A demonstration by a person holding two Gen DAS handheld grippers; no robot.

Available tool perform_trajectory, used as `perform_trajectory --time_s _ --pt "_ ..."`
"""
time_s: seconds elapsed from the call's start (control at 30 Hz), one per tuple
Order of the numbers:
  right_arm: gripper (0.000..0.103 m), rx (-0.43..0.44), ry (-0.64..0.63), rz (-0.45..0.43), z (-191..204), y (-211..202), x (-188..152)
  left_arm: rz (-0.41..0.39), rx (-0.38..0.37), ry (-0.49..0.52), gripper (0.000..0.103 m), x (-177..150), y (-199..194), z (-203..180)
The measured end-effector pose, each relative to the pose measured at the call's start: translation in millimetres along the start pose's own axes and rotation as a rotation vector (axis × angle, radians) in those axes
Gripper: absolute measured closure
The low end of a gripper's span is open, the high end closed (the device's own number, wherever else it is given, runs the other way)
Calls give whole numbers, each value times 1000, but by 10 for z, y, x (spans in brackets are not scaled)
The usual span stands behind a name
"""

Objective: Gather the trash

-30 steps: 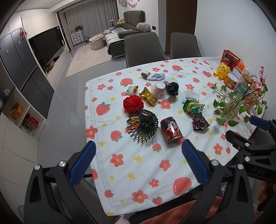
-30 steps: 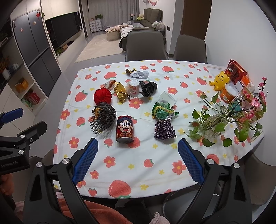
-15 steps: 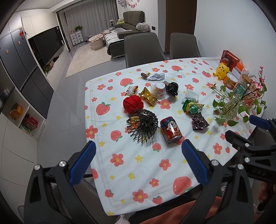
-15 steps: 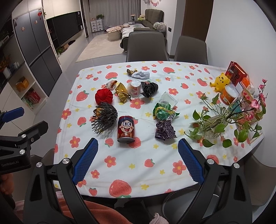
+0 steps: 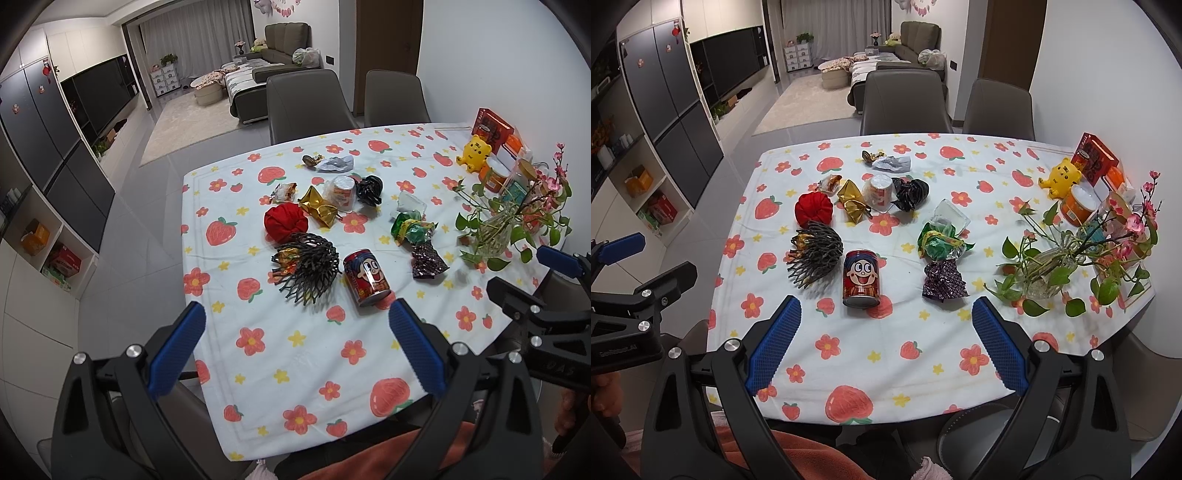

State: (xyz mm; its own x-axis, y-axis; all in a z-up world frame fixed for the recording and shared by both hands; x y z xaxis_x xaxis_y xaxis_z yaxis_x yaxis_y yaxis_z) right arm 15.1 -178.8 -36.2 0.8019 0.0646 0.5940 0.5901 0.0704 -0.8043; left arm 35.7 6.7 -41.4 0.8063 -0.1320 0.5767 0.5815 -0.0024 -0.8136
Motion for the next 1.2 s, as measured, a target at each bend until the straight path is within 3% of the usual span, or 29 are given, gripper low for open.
perform_trajectory --time_s 0.7,1.2 --pt "12 5 -3 -3 -4 6 -16 -1 -9 -4 4 1 -43 26" --pt "12 107 8 0 15 83 5 -1 -93 -27 4 -88 -84 -132"
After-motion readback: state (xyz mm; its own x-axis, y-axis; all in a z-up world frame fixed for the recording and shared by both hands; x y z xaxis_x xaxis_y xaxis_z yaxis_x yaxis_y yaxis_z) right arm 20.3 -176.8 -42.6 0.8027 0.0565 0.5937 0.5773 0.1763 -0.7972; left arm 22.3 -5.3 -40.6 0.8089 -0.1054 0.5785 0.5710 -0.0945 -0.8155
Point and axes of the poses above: each gripper's, at about its wrist camera, not at the fingertips, and y roughly the way its jaws point, z to its left, x to its top, the point moved 5 cm from there along y, roughly the way its jaws point, and after that the axes turned 1 degree about -z, right-handed, at the moved point
